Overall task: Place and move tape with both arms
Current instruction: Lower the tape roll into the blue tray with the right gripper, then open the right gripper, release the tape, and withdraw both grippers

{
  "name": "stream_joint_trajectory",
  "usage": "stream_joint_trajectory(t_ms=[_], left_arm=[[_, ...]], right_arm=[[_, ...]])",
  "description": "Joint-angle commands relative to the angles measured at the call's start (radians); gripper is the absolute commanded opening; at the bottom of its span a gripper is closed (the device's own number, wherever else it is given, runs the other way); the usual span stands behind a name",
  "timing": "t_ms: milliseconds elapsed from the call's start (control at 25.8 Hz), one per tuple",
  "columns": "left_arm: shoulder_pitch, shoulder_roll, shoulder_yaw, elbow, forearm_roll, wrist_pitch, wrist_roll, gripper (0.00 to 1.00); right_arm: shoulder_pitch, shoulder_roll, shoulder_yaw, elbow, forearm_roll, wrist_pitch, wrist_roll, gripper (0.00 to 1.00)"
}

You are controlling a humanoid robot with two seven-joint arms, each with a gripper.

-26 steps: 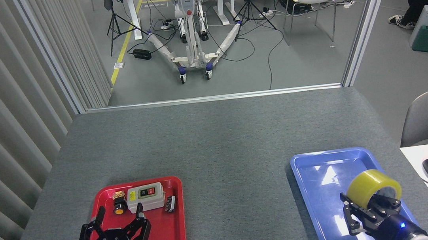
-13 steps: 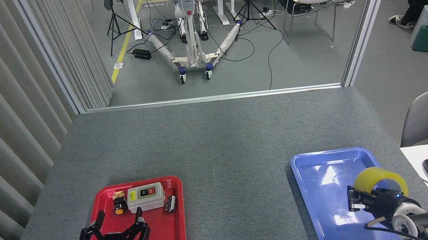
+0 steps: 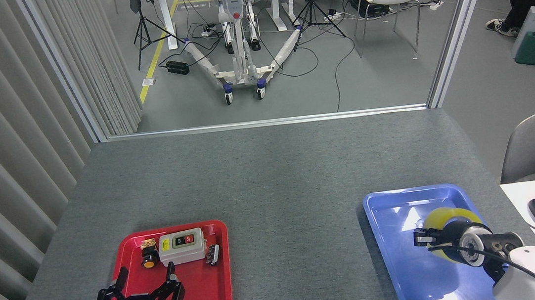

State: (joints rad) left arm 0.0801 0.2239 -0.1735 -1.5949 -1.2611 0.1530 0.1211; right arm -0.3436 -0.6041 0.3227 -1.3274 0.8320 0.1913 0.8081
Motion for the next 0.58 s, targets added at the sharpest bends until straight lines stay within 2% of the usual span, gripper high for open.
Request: stream_joint_trajectory(t_ms=[0, 116, 310, 543], left_arm=[[0.010, 0.000, 0.002, -0.002, 0.000, 0.000, 0.002, 0.99], [0.017, 0.006, 0.003, 0.001, 0.012, -0.004, -0.004, 0.99], [0.004, 0.028, 0.011, 0.001, 0.172, -0.124, -0.006, 0.99], [0.021, 0.043, 0.131, 0.000, 0.198, -0.125, -0.006, 0.99]], right_arm=[[-0.035, -0.002, 0.026, 0.048, -0.030, 0.005, 0.003, 0.02], [-0.034, -0.002, 0.041, 0.073, -0.054, 0.008, 0.016, 0.02], [-0.035, -0.002, 0.039, 0.082, -0.091, 0.034, 0.026, 0.03], [-0.038, -0.002, 0.039, 0.083, -0.096, 0.051, 0.039, 0.04]])
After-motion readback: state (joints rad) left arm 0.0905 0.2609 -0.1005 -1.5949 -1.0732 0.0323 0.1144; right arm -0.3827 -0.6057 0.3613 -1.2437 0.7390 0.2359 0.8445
